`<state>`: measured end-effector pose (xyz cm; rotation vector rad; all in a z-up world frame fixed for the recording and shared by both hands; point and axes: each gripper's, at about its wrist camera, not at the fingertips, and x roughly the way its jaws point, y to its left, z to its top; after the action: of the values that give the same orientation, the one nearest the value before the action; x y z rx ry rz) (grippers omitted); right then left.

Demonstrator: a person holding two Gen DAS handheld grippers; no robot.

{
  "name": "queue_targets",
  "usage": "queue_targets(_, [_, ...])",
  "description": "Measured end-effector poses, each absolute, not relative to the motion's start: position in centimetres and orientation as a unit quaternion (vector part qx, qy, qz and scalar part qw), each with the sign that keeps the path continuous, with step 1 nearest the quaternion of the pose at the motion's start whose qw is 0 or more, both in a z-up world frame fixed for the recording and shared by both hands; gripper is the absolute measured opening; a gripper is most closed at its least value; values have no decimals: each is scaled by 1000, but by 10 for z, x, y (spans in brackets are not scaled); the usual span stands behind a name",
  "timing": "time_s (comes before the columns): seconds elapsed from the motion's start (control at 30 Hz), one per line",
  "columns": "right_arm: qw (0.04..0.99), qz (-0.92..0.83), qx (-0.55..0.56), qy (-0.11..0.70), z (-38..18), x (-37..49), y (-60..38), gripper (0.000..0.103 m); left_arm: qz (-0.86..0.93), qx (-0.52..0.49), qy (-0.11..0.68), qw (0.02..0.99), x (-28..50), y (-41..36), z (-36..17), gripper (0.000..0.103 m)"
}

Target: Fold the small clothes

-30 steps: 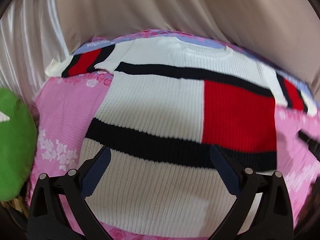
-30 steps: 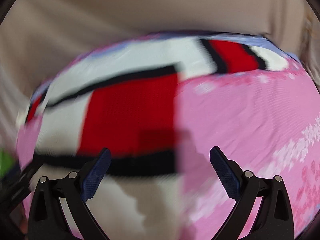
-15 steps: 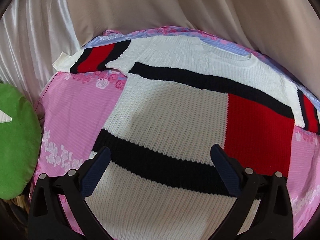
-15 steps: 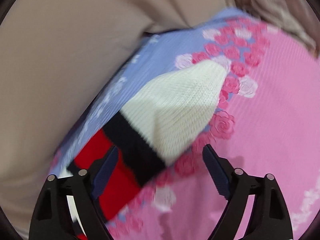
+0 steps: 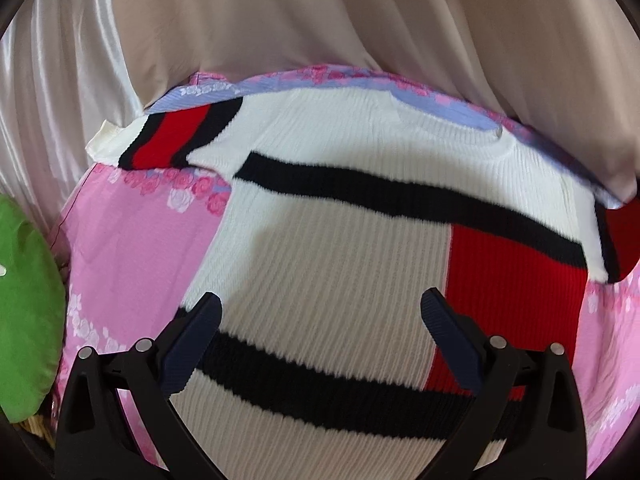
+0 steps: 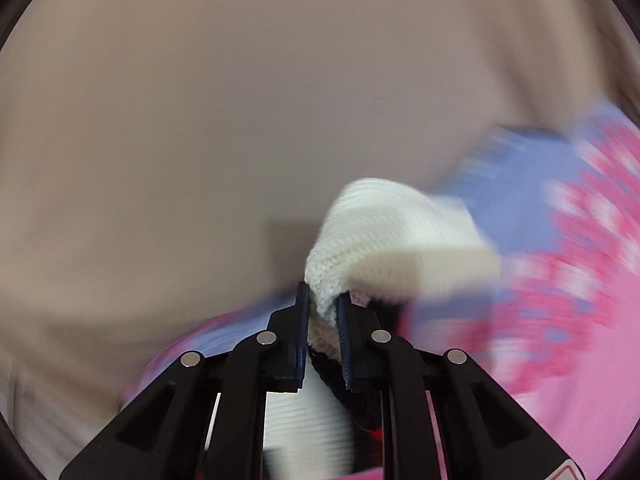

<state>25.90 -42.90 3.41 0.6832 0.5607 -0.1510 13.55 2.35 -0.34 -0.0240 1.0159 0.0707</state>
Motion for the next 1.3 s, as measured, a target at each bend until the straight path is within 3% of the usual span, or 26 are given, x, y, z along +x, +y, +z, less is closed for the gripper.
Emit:
queue_targets(0.13, [913, 82, 256, 307, 52, 301, -290, 14, 20, -55, 477, 877, 156, 38, 4, 98])
queue_targets(0.23, [906, 130, 172, 365, 15, 324, -194, 39, 2, -93, 481, 872, 172, 51, 4, 98])
queue_targets(0.33, [892, 130, 155, 405, -20, 318, -159, 42, -13, -133, 484, 865, 192, 63, 0, 98])
queue_targets(0.43, [890, 75, 163, 420, -39, 292, -174, 46, -23, -167, 494, 853, 212, 67, -9, 98])
queue_targets(0.5, [888, 12, 176, 424, -44, 277, -205, 56, -46, -210, 504, 836, 235, 57, -16, 98])
queue_targets(0.57, [880, -52, 192, 430, -50, 253, -243, 58, -70, -232, 508, 826, 258, 35, -21, 98])
queue_targets(0.83, [848, -144, 255, 442, -67, 195, -327, 62, -99, -177, 538, 818, 334, -76, -57, 96])
queue_targets(0.87, [848, -148, 249, 444, -70, 192, -329, 64, -97, -183, 544, 813, 340, -84, -64, 88])
queue_targets(0.9, [848, -150, 246, 445, -71, 188, -329, 66, -96, -187, 547, 810, 341, -85, -69, 68])
queue_targets(0.93, [847, -151, 242, 449, -75, 187, -329, 66, -105, -196, 550, 805, 342, -86, -72, 55])
queue_targets(1.0, [844, -149, 241, 455, -82, 192, -329, 66, -122, -213, 552, 797, 346, -87, -74, 13])
queue_targets(1.03, [843, -149, 243, 456, -83, 192, -325, 66, -123, -214, 545, 801, 346, -86, -71, 7])
queue_targets(1.3, [850, -139, 239, 448, -91, 217, -318, 66, -132, -233, 438, 858, 341, -13, 10, 5])
